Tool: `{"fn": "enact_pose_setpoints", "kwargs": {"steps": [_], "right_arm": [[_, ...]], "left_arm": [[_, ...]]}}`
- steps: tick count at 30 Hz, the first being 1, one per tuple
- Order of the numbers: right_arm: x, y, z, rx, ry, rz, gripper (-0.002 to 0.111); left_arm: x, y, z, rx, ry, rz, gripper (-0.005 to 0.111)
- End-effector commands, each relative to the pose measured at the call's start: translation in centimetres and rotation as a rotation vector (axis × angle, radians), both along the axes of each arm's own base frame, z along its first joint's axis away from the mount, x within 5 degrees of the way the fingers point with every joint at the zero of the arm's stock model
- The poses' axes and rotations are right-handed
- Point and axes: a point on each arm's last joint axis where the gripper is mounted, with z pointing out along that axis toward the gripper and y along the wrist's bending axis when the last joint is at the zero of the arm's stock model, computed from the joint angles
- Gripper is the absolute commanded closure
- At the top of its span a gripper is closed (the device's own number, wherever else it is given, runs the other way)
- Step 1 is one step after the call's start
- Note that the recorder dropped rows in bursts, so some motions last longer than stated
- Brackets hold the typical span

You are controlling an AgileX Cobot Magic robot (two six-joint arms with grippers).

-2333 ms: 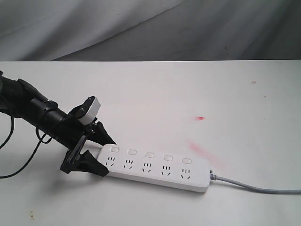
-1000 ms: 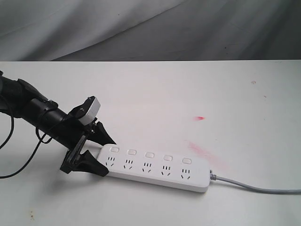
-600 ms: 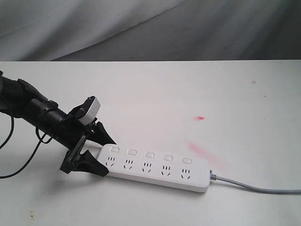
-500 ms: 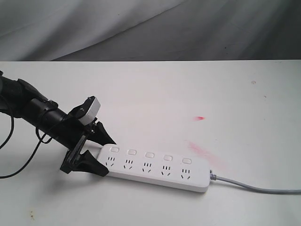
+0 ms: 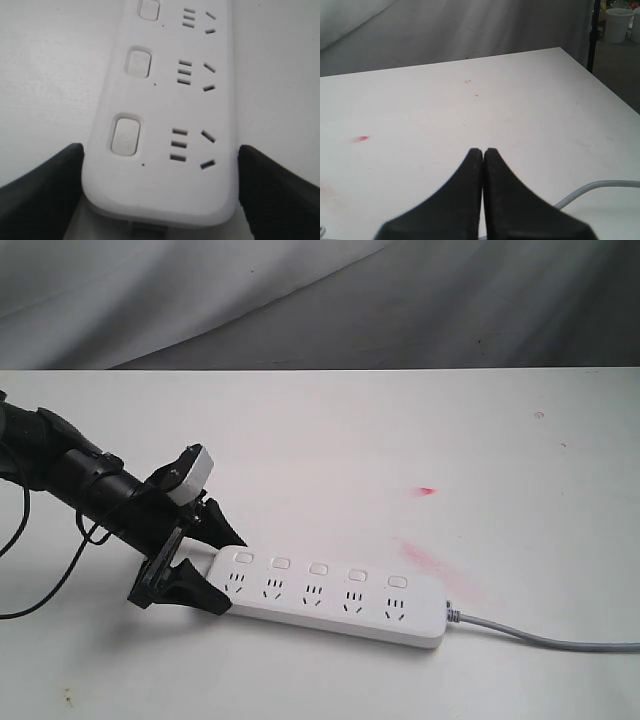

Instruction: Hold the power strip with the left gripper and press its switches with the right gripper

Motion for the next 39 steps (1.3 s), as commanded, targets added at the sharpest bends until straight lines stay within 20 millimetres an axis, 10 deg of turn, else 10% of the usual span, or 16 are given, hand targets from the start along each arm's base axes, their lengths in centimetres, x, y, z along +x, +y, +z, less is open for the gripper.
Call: {"fn": "enact_pose_setpoints", "kwargs": {"steps": [1,7,15,22,39], "right_arm": [[0.0,-0.1,-0.1,-0.009,0.002,-0.009,0.108],[0.0,-0.1,-0.1,-0.009,0.002,-0.009,0.108],[0.0,-0.1,-0.1,-0.009,0.002,-0.009,0.108],[0.0,-0.1,-0.1,-0.009,0.002,-0.009,0.108],[0.0,-0.1,-0.1,-0.009,0.002,-0.009,0.108]], "left_arm": [[-0.9,1.1,-2.9,0.172,0.003,-0.068,0.064],[-0.9,1.1,-2.9,0.174,0.003,-0.071,0.060],[-0.6,1.3,-3.1,0.208,-0.024,-0.061,0.009],[-0.5,1.2,-1.6,0.193,-0.049,-0.068,0.004],[-2.6,1.0,18.4,0.176,-0.482,0.110,0.005]]}}
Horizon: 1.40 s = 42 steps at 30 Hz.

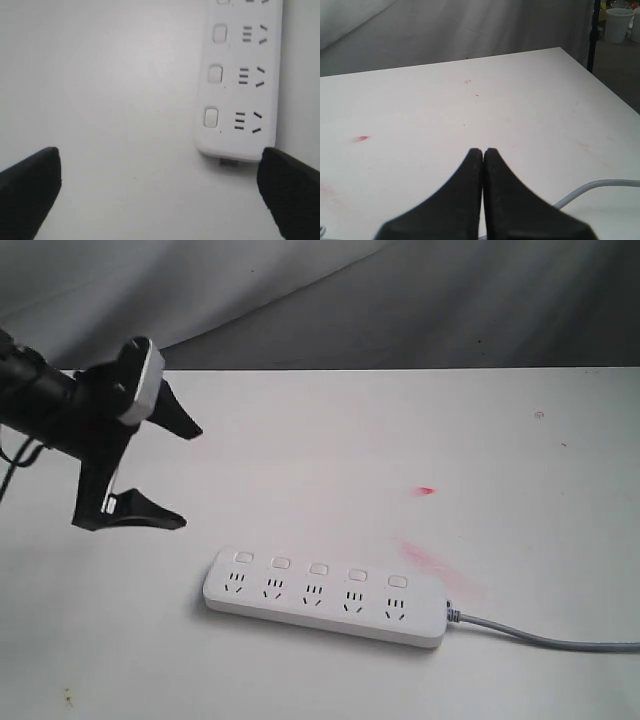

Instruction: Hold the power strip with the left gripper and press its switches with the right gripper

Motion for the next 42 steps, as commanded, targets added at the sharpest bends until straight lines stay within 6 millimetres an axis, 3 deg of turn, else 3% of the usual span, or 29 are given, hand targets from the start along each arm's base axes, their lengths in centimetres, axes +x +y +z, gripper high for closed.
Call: {"fn": "enact_pose_setpoints", "kwargs": {"steps": [1,4,9,13,18,22,34,36,37,38,42], "right_arm": [[0.0,-0.1,-0.1,-0.009,0.002,-0.009,0.108],[0.0,-0.1,-0.1,-0.009,0.002,-0.009,0.108],[0.0,-0.1,-0.1,-0.009,0.002,-0.009,0.108],[0.0,-0.1,-0.1,-0.009,0.002,-0.009,0.108],[0.0,-0.1,-0.1,-0.009,0.002,-0.009,0.108],[0.0,-0.1,-0.1,-0.009,0.002,-0.009,0.108],[0.0,-0.1,-0.1,-0.009,0.002,-0.009,0.108],[0.0,-0.1,-0.1,-0.009,0.002,-0.009,0.108],[0.0,-0.1,-0.1,-0.009,0.002,-0.009,0.108],[0.0,-0.1,-0.1,-0.009,0.002,-0.009,0.108],[0.0,-0.1,-0.1,-0.009,0.002,-0.009,0.108]], "left_arm": [[-2.4,-0.3,5.4,-0.057,-0.040,0.067,0.006],[-4.4,-0.4,9.0,-0.089,-0.097,0.118,0.022],[-8.2,-0.4,14.2,-0.112,-0.266,0.145,0.073],[-11.6,-0.5,17.5,-0.153,-0.360,0.183,0.106],[-15.5,-0.6,20.4,-0.277,-0.349,0.326,0.106],[-18.2,-0.6,22.1,-0.318,-0.421,0.332,0.106],[-24.5,-0.8,24.5,-0.409,-0.546,0.342,0.106],[-24.8,0.1,25.2,-0.519,-0.522,0.558,0.106],[-24.6,1.2,25.5,-0.653,-0.459,0.799,0.106],[-24.6,1.8,25.4,-0.696,-0.452,0.903,0.106],[-25.1,3.6,23.9,-0.739,-0.478,1.136,0.106]]}}
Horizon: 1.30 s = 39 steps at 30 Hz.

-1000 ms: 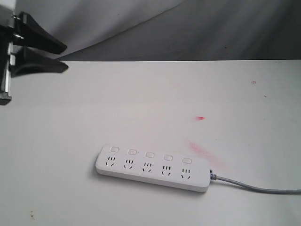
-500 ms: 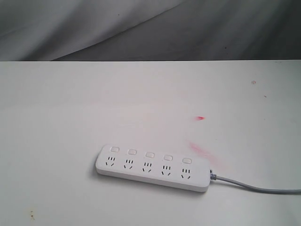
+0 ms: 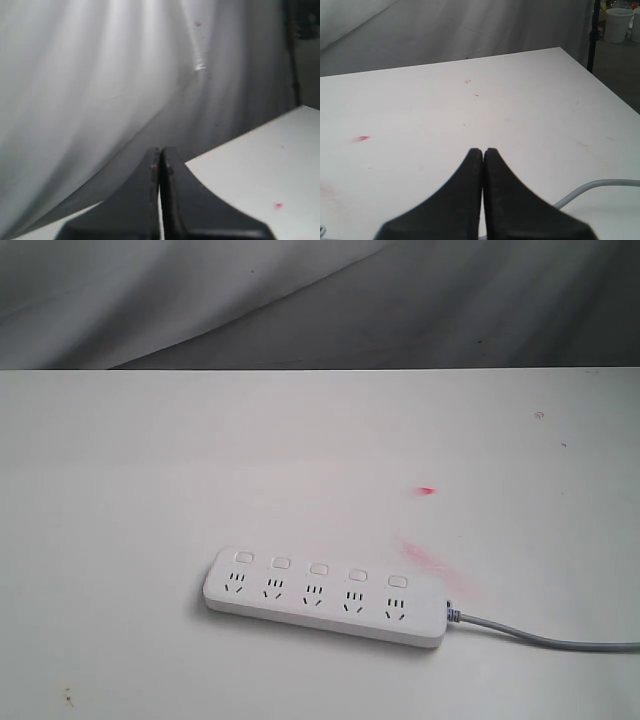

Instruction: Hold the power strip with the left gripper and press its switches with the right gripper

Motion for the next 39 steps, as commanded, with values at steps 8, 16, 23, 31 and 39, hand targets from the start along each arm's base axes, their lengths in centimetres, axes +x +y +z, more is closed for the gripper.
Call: {"fn": "enact_pose_setpoints", "kwargs": {"steps": [8,16,23,31,39], "right_arm": [[0.0,-0.1,-0.1,-0.009,0.002,-0.009,0.108],[0.0,-0.1,-0.1,-0.009,0.002,-0.009,0.108],[0.0,-0.1,-0.1,-0.009,0.002,-0.009,0.108],[0.0,-0.1,-0.1,-0.009,0.002,-0.009,0.108],[0.0,-0.1,-0.1,-0.009,0.002,-0.009,0.108]], "left_arm": [[-1.6,2.8,-7.0,-0.228,-0.059,0.338,0.106],[-2.3,2.9,-17.5,-0.254,-0.054,0.349,0.106],[-2.9,2.9,-23.9,-0.204,0.002,0.359,0.106],[-3.9,3.0,-27.2,-0.164,0.048,0.369,0.106],[-3.9,3.0,-27.4,-0.157,0.072,0.373,0.106]]}}
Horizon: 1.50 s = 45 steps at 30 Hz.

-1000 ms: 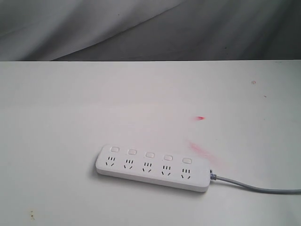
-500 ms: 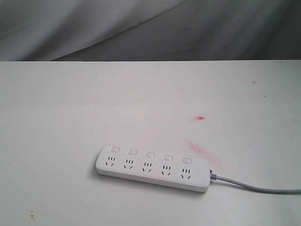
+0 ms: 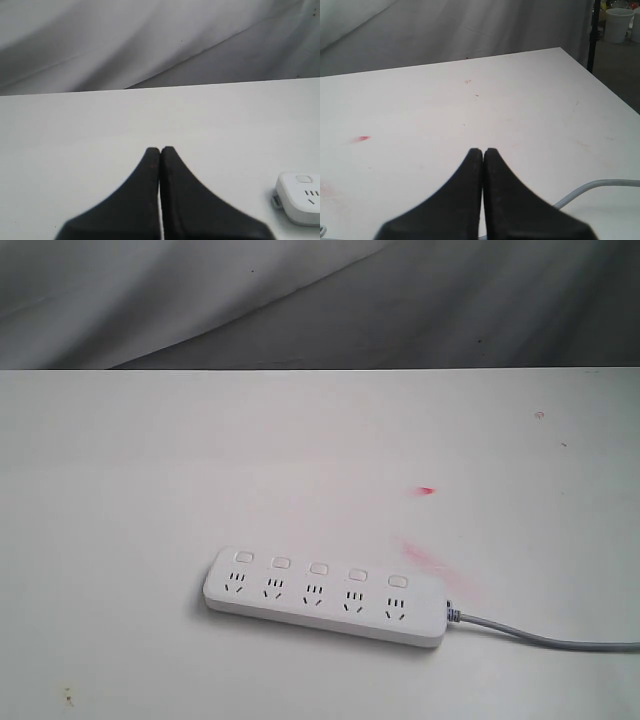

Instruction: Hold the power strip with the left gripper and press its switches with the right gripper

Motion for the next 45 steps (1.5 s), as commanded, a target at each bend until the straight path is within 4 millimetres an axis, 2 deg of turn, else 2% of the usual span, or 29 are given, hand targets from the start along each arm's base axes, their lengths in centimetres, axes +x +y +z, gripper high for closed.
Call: {"fn": "enact_pose_setpoints", "kwargs": {"steps": [1,6,9,13,26,33,45], "right_arm": [[0.0,-0.1,-0.1,-0.009,0.002,-0.009,0.108],[0.0,-0.1,-0.1,-0.009,0.002,-0.009,0.108],[0.0,-0.1,-0.1,-0.009,0.002,-0.009,0.108],[0.0,-0.1,-0.1,-0.009,0.002,-0.009,0.108],[0.0,-0.1,-0.1,-0.009,0.002,-0.009,0.108],[0.0,-0.1,-0.1,-0.009,0.002,-0.009,0.108],[0.0,-0.1,-0.1,-0.009,0.002,-0.009,0.108]], "left_arm": [[0.0,0.0,-0.1,0.002,0.003,-0.002,0.106],[0.0,0.0,-0.1,-0.002,0.000,-0.002,0.106],[0.0,-0.2,0.2,-0.076,-0.039,-0.009,0.106],[0.1,-0.2,0.7,-0.076,-0.089,-0.010,0.106],[0.1,-0.2,0.7,-0.076,-0.085,-0.010,0.106],[-0.1,-0.2,-0.3,-0.078,0.024,-0.008,0.106],[-0.1,-0.2,-0.3,-0.078,0.022,-0.008,0.106]]}}
